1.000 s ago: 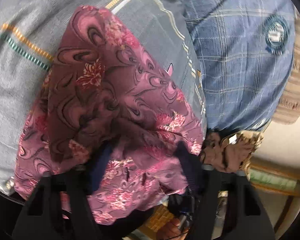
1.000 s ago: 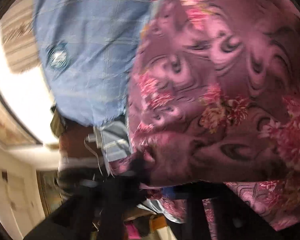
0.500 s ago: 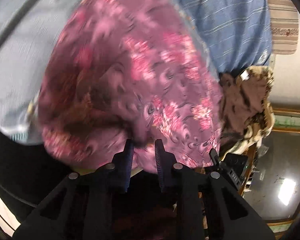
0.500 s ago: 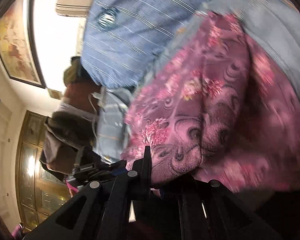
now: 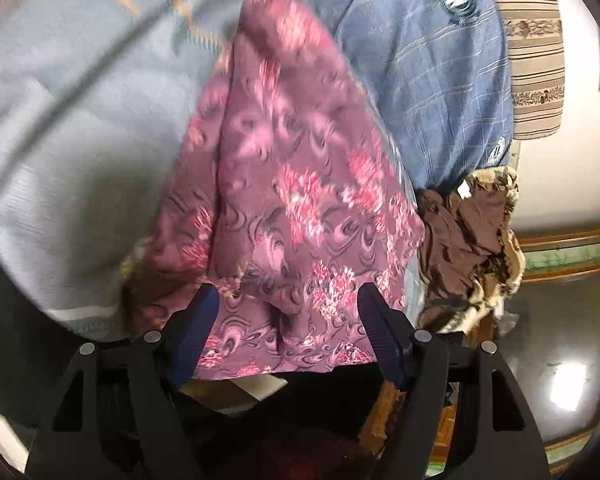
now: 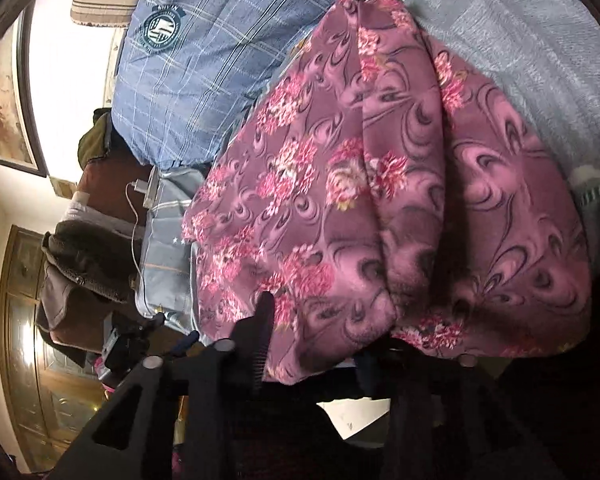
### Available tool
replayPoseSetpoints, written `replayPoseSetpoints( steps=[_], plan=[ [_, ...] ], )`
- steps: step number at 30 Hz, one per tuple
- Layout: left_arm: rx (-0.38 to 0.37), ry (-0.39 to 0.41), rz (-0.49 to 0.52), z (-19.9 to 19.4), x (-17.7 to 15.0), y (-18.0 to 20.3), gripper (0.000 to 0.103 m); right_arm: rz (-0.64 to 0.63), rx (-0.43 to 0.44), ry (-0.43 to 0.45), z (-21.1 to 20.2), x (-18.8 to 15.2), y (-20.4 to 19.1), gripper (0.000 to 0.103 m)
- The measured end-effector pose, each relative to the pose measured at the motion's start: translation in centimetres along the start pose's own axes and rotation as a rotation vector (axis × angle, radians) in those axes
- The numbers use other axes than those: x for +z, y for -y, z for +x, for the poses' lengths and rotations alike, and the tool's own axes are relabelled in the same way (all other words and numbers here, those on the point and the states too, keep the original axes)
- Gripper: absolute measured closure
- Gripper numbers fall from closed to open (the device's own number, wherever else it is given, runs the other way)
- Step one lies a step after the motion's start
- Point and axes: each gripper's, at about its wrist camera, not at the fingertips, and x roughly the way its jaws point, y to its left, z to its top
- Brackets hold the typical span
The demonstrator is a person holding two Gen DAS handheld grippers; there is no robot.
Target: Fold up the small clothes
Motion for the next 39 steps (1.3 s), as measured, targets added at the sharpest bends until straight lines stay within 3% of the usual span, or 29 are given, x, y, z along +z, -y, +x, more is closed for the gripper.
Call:
replayPoseSetpoints(
  steps=[4, 5, 6, 8, 13, 17, 20, 23, 25, 26, 27, 28, 29, 31, 33, 34, 35, 36, 39],
  plan=[
    [0.005, -0.019, -0.006, 3.5, 1.5, -0.1, 0.033, 0.010, -0.017, 0.021, 0.3, 0.3, 0.7, 0.063],
    [0.014, -0.014, -0.003, 3.8, 1.6, 0.1, 0.043, 0.009, -0.019, 0.026, 0.3, 0.4, 0.9, 0.063],
    [0.015, -0.011, 0.001, 4.0, 1.8, 0.2, 0.071, 0.003, -0.020, 0.030, 0.4, 0.5, 1.0, 0.067],
    [0.010, -0.023, 0.047, 4.0, 1.9, 1.3, 0.097, -0.032, -0.019, 0.036, 0.4, 0.9, 0.6, 0.098],
    [0.022, 0.019, 0.152, -0.5, -0.4, 3.4, 0.099, -0.143, 0.030, 0.037, -2.3, 0.4, -2.3, 0.099],
    [0.087, 0.020, 0.160, -2.1, -1.9, 2.7, 0.099, -0.163, -0.025, -0.037, -1.9, -0.5, -2.2, 0.099],
    [0.156, -0.041, 0.072, -0.2, -1.6, -0.2, 0.099, -0.094, -0.078, -0.088, 0.2, -0.2, 0.0, 0.099],
    [0.092, -0.070, 0.012, 0.4, -1.7, -2.1, 0.099, -0.044, -0.097, -0.099, 1.4, 0.0, 1.3, 0.097],
    [0.072, -0.023, 0.049, -0.2, -1.5, -1.2, 0.096, -0.042, -0.075, -0.094, 1.1, 0.1, 1.2, 0.093],
    [0.067, -0.007, 0.068, -0.3, -1.3, -0.8, 0.081, -0.044, -0.070, -0.088, 0.9, 0.1, 1.1, 0.092],
    [0.047, 0.006, 0.081, -0.3, -0.9, -0.3, 0.053, -0.046, -0.065, -0.087, 0.6, 0.2, 1.1, 0.091],
    [0.036, 0.013, 0.080, 0.0, -0.7, -0.1, 0.040, -0.041, -0.061, -0.089, 0.5, 0.4, 1.1, 0.091],
    [0.026, 0.020, 0.070, 0.4, -0.4, 0.1, 0.034, -0.036, -0.060, -0.091, 0.5, 0.5, 1.1, 0.090],
    [-0.011, 0.001, 0.061, 1.7, 0.2, 0.4, 0.034, -0.032, -0.053, -0.093, 0.3, 0.5, 1.4, 0.089],
    [0.029, -0.015, 0.058, 3.3, 1.1, 0.5, 0.035, -0.032, -0.051, -0.090, 0.1, 0.5, 1.5, 0.087],
    [0.038, -0.023, 0.058, 4.1, 1.4, 0.6, 0.037, -0.032, -0.051, -0.087, 0.1, 0.5, 1.5, 0.088],
    [0.039, -0.034, 0.071, 4.5, 1.7, 0.7, 0.054, -0.036, -0.052, -0.081, 0.0, 0.5, 1.6, 0.088],
    [0.057, -0.047, 0.085, 5.0, 1.9, 1.1, 0.094, -0.044, -0.055, -0.072, -0.1, 0.6, 1.5, 0.088],
    [0.098, -0.050, 0.082, 4.7, 1.6, 1.9, 0.097, -0.098, -0.036, -0.052, -0.4, 0.6, 0.3, 0.098]
  ],
)
